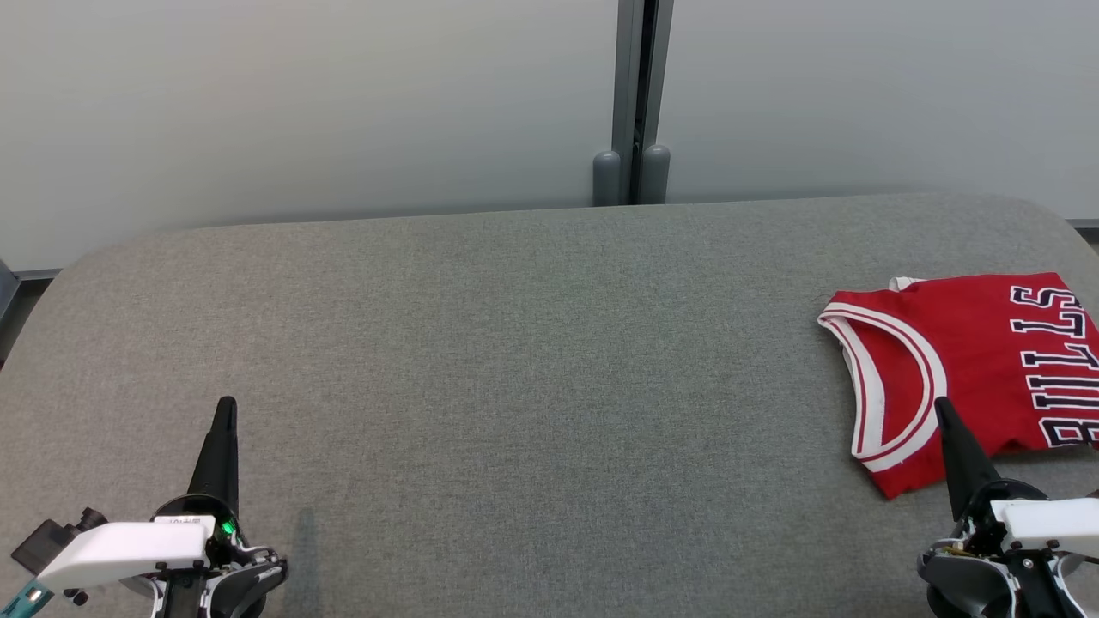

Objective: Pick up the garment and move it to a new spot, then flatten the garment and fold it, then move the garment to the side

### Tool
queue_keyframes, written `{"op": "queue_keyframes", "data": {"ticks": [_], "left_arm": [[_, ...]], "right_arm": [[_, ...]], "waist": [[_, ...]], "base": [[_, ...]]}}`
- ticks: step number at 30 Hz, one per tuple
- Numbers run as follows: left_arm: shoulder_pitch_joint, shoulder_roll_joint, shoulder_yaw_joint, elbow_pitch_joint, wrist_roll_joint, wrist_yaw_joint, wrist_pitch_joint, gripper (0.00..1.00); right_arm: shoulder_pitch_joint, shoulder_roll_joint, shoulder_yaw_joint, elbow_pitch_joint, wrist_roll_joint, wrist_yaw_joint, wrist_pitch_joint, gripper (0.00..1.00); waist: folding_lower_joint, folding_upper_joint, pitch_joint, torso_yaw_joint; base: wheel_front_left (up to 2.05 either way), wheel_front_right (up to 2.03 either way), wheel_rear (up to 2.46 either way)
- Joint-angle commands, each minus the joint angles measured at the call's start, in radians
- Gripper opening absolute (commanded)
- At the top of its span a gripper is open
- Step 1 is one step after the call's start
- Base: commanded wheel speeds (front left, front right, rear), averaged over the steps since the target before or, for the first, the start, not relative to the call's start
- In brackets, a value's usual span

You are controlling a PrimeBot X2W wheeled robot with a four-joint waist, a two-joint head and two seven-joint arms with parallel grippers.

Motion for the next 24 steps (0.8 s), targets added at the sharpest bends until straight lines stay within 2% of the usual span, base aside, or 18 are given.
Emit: {"op": "queue_keyframes", "data": {"ticks": [1, 13, 24], "left_arm": [[-0.022, 0.003, 0.005, -0.001, -0.020, -0.006, 0.005, 0.00], [-0.032, 0.000, 0.009, 0.002, -0.093, -0.007, 0.025, 0.00], [-0.030, 0.001, 0.009, 0.001, -0.090, -0.007, 0.026, 0.00]], "right_arm": [[-0.014, -0.008, -0.007, -0.004, 0.022, 0.000, 0.009, 0.00], [-0.015, -0.008, -0.016, -0.004, 0.103, 0.000, 0.029, 0.00], [-0.015, -0.008, -0.015, -0.004, 0.098, 0.000, 0.029, 0.00]], "waist": [[0.0000, -0.0001, 0.000, 0.000], [0.0000, -0.0001, 0.002, 0.002], [0.0000, -0.0001, 0.002, 0.002]], "base": [[0.00, 0.00, 0.00], [0.00, 0.00, 0.00], [0.00, 0.00, 0.00]]}}
